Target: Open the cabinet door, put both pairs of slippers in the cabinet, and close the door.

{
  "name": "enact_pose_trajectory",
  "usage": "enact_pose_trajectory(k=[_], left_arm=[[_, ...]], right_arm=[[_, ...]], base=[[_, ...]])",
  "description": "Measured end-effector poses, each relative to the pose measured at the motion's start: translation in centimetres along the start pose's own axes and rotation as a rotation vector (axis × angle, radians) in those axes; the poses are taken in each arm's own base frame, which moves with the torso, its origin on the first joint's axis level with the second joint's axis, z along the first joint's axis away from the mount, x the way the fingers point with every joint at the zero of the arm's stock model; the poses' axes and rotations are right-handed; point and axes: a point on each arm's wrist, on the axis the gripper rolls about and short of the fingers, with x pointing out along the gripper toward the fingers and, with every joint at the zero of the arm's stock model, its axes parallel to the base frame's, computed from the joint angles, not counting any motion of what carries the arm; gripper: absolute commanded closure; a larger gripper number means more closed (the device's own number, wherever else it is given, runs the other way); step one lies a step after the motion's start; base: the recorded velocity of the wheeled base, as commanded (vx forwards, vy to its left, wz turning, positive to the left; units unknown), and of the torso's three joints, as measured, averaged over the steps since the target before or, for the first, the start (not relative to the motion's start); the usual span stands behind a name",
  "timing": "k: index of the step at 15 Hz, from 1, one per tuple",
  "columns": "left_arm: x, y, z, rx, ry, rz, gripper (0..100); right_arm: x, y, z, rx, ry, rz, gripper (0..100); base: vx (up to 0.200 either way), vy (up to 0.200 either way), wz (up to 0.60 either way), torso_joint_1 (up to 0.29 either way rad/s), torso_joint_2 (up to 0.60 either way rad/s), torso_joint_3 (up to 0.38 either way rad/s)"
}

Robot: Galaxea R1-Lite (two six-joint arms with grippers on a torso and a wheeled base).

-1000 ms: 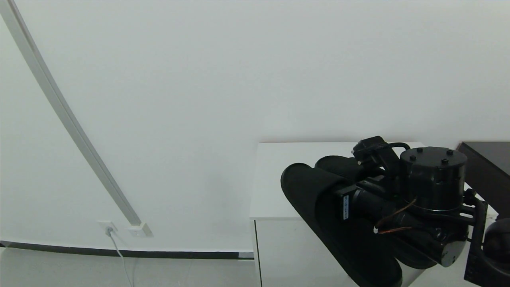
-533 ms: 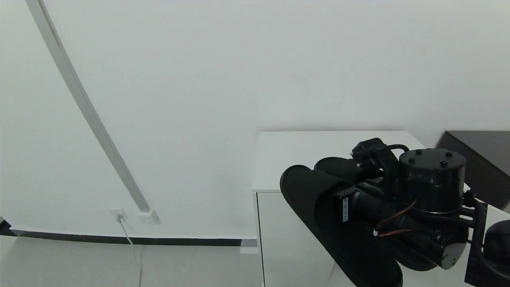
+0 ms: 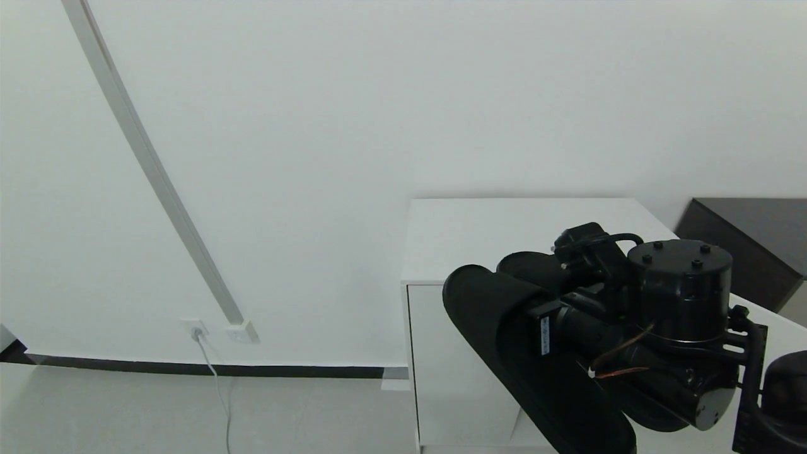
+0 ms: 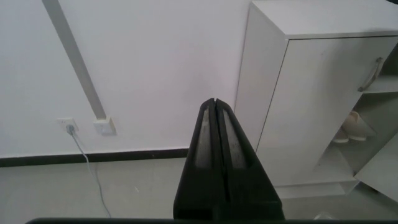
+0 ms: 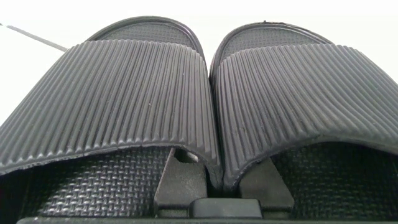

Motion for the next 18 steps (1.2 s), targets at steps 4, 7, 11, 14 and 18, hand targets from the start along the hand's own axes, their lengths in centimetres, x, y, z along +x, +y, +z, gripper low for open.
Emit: enact_pose_trajectory(k=[4,7,11,14,18], left_arm=[[0.0,0.0,0.0,0.0,0.0,0.0,100],[0.0,0.0,0.0,0.0,0.0,0.0,100],[0.0,0.0,0.0,0.001,0.0,0.0,100],[0.0,0.0,0.0,0.001,0.0,0.001,100],[0.0,0.0,-0.01,0.001,0.001,0.001,100]], right_arm=[[-0.04,0.12,-0.09,-0.002,0.003,0.003,100],[-0.07,0.21,-0.07,-0.004,0.0,-0.001,100],[-0.12,0.41,-0.12,-0.007,0.0,-0.012,100],[-0.12,0.38,-0.25,-0.008,0.005,-0.013,100],[-0.1,0.37,-0.41,-0.01,0.01,-0.014,100]], base=[[0.0,0.0,0.0,0.0,0.0,0.0],[0.0,0.0,0.0,0.0,0.0,0.0],[0.0,-0.2,0.0,-0.004,0.0,0.006],[0.0,-0.2,0.0,0.007,0.0,0.004],[0.0,-0.2,0.0,0.002,0.0,0.002]])
